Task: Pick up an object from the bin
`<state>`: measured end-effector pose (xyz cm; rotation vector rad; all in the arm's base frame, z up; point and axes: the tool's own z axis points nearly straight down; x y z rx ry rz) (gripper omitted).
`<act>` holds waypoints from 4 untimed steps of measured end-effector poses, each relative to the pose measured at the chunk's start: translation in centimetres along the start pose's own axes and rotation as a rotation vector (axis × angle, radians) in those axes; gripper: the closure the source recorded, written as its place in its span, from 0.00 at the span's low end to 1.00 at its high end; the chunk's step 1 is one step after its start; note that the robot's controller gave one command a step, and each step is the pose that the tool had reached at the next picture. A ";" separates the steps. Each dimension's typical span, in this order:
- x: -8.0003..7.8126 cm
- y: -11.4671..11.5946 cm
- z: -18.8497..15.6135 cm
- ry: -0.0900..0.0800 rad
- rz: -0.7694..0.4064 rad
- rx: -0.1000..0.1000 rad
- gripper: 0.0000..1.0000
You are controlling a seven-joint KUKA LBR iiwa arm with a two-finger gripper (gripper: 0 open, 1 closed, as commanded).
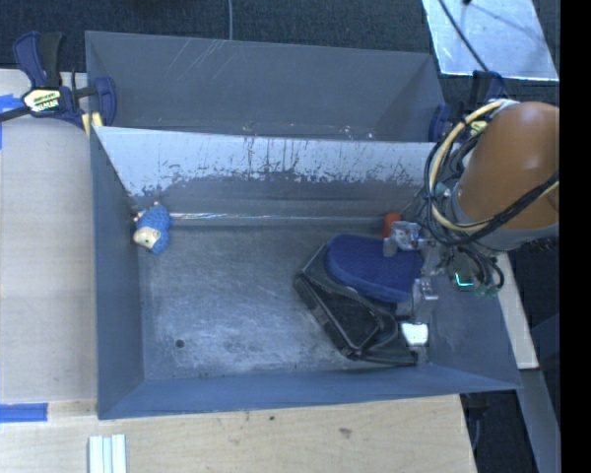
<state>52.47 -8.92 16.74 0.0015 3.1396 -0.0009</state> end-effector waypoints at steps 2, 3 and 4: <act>3.3 1.4 9.6 -0.002 -0.330 0.002 1.00; 3.4 2.0 1.2 -0.007 -0.338 0.002 1.00; 1.7 1.6 -8.7 -0.011 -0.336 0.003 1.00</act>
Offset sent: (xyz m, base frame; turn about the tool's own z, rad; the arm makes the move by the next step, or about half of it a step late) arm -0.0339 0.0148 -0.0974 -0.3296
